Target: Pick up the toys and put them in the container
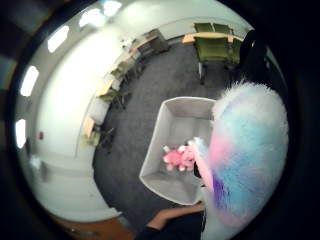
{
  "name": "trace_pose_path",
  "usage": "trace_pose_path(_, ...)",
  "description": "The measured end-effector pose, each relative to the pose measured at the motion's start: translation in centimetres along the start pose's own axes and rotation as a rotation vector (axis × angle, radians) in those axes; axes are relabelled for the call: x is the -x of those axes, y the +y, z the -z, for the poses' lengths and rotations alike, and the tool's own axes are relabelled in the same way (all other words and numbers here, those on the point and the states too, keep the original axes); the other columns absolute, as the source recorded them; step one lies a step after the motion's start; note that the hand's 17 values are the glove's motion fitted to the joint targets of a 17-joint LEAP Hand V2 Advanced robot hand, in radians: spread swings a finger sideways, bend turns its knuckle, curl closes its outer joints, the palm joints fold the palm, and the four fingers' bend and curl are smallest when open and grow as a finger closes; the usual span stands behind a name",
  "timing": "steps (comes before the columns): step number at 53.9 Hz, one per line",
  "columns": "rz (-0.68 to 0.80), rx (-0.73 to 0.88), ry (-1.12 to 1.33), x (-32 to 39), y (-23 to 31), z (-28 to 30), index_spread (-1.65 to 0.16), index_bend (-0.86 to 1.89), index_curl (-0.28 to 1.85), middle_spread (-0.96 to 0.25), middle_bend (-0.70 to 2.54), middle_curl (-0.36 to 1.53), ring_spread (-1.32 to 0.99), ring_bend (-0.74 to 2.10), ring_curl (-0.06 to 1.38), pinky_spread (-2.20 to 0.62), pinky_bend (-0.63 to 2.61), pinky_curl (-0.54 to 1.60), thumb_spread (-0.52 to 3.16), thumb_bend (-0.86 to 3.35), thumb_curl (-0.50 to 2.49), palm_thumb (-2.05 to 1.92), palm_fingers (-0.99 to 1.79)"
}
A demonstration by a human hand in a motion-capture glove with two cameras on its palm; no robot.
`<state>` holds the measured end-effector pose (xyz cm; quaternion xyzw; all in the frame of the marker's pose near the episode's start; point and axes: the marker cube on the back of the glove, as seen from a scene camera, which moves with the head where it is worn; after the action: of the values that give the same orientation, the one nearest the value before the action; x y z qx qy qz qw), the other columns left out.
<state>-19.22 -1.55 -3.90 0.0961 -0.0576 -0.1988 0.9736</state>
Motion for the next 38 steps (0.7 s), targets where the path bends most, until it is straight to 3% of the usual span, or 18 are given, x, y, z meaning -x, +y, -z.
trace_pose_path(5,0.094,0.050,-0.115,-3.0,-1.3,-1.7,-0.43,0.17,0.78,-0.44,0.56,0.51,-0.46,0.94,0.49,-0.46,0.95,0.39,0.67,0.21,0.78,0.68,1.07)
trace_pose_path(12,-0.177,0.180,-0.086,-1.4,-2.2,-4.7,-0.44,0.16,0.83,-0.44,0.56,0.53,-0.46,0.95,0.49,-0.46,0.94,0.39,0.66,0.16,0.81,0.64,1.06)
trace_pose_path(14,-0.200,0.249,-0.120,-0.2,-1.9,-5.3,-0.43,0.05,0.81,-0.44,0.52,0.53,-0.45,0.97,0.49,-0.45,0.97,0.40,0.74,0.05,0.76,0.48,0.95)
trace_pose_path(16,-0.172,0.312,-0.113,2.2,-1.1,-5.9,-0.42,0.10,0.81,-0.43,0.55,0.55,-0.44,0.96,0.49,-0.45,0.95,0.39,0.90,-0.01,0.70,0.37,0.97)
trace_pose_path(17,-0.158,0.334,-0.091,3.8,-0.7,-6.2,-0.41,0.00,0.77,-0.39,0.46,0.52,-0.41,0.89,0.47,-0.41,1.02,0.42,0.89,-0.17,0.63,0.13,0.68)
trace_pose_path(20,-0.139,0.353,-0.019,5.9,0.1,-6.9,-0.38,0.00,0.76,-0.31,0.39,0.52,-0.33,0.84,0.49,-0.35,1.13,0.47,0.90,-0.17,0.56,-0.07,0.28)
trace_pose_path(23,-0.109,0.338,0.001,5.6,0.5,-6.8,-0.36,-0.02,0.69,-0.23,0.33,0.50,-0.26,0.81,0.49,-0.29,1.24,0.49,0.90,-0.16,0.50,-0.15,0.06)
trace_pose_path(27,-0.045,0.316,-0.024,4.1,1.1,-5.9,-0.35,0.03,0.59,-0.17,0.31,0.48,-0.18,0.73,0.42,-0.22,1.29,0.47,0.89,-0.14,0.44,-0.17,-0.02)
trace_pose_path(30,0.091,0.308,-0.002,2.0,2.1,-5.1,-0.34,0.07,0.54,-0.13,0.29,0.47,-0.14,0.67,0.38,-0.17,1.30,0.45,0.89,-0.14,0.40,-0.18,-0.08)
trace_pose_path(34,-0.010,0.274,0.025,-1.2,2.8,-3.8,-0.33,0.11,0.50,-0.09,0.28,0.46,-0.09,0.59,0.35,-0.10,1.27,0.43,0.89,-0.13,0.36,-0.17,-0.13)
trace_pose_path(38,0.091,0.235,0.015,-7.0,5.2,-1.9,-0.32,0.12,0.47,-0.07,0.27,0.45,-0.07,0.54,0.33,-0.06,1.23,0.41,0.89,-0.12,0.33,-0.16,-0.13)
